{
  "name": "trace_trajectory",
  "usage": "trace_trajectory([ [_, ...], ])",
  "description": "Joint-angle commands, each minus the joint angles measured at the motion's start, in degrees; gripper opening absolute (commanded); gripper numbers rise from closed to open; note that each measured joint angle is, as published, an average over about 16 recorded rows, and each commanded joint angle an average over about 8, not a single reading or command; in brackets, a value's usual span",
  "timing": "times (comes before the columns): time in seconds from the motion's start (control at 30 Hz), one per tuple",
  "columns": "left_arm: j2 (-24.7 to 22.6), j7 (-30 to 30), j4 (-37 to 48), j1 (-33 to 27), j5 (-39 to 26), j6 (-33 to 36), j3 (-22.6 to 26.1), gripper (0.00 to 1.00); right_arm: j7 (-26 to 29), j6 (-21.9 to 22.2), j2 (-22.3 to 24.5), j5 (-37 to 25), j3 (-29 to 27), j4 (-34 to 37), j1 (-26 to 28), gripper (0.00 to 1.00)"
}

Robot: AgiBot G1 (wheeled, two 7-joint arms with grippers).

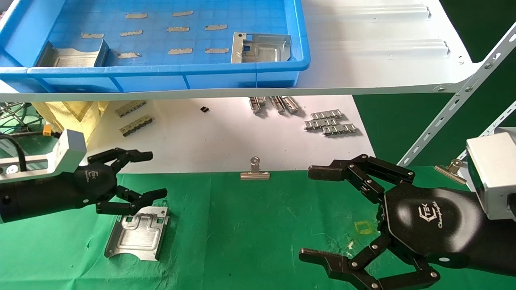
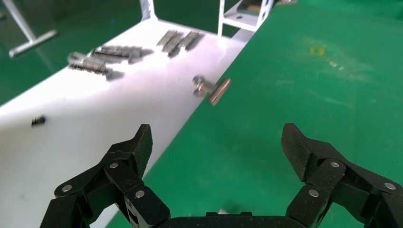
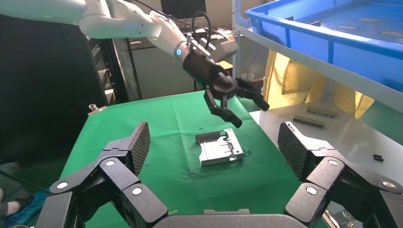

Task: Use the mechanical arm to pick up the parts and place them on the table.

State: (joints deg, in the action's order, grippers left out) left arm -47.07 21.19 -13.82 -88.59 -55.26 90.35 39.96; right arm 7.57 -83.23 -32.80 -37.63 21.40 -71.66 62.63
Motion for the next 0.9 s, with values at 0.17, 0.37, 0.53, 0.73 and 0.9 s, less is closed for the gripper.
trace_trajectory([
  [0.17,1.5,-3.9,-7.4,3.3,1.7,-0.6,-3.0,1.00,0.0,0.0,0.0,0.0,0.0,0.0,0.0,1.00],
  [0.37,3.0,-7.9,-14.7,6.7,3.3,-1.1,-5.9,1.00,0.0,0.0,0.0,0.0,0.0,0.0,0.0,1.00],
  [0.53,4.2,-11.1,-20.8,9.4,4.7,-1.6,-8.4,1.00,0.0,0.0,0.0,0.0,0.0,0.0,0.0,1.00],
  [0.73,5.7,-15.1,-28.2,12.8,6.3,-2.2,-11.3,1.00,0.0,0.0,0.0,0.0,0.0,0.0,0.0,1.00],
  [0.9,6.9,-18.3,-34.3,15.5,7.7,-2.7,-13.7,1.00,0.0,0.0,0.0,0.0,0.0,0.0,0.0,1.00],
])
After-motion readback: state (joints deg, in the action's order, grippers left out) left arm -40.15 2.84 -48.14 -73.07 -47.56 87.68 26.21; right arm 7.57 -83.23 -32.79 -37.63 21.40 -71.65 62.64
